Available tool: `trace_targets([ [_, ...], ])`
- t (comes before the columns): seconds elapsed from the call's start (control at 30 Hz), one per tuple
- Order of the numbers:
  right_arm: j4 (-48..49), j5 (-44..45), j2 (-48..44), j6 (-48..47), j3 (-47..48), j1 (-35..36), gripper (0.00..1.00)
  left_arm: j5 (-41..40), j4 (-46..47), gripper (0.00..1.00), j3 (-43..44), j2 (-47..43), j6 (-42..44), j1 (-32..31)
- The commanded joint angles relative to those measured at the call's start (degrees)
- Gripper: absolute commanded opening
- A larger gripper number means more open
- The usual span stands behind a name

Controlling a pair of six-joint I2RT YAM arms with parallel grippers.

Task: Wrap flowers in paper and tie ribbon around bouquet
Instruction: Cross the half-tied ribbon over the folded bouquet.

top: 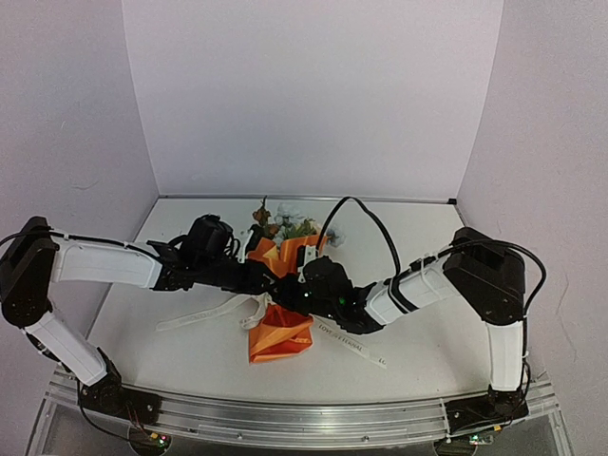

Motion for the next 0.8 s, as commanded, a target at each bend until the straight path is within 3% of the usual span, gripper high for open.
trace_targets([
  [0.0,4.2,-1.0,0.8,0.5,0.7,-0.4,0.00,-2.5,1.2,0.43,1.6,-5.0,-0.1,0.1],
  [0.33,4.2,-1.3,1.4,0.9,1.1,-0.6,0.00,-10.0,-2.1,0.52,1.6,-11.0,-0.3,1.4],
  [0.47,4.2,-1.3,1.5,0.9,1.2,-0.6,0.00,-12.4,-6.5,0.44,1.0,-10.8,-2.9,5.9],
  [0.63,4.3,-1.7,1.5,0.9,1.3,-0.9,0.00,-5.7,-7.1,0.32,-0.7,-6.2,-2.8,10.8],
  [0.77,4.2,-1.7,1.5,0.8,1.3,-1.0,0.00,0.3,-4.7,0.29,-1.1,-2.0,-1.9,11.3],
])
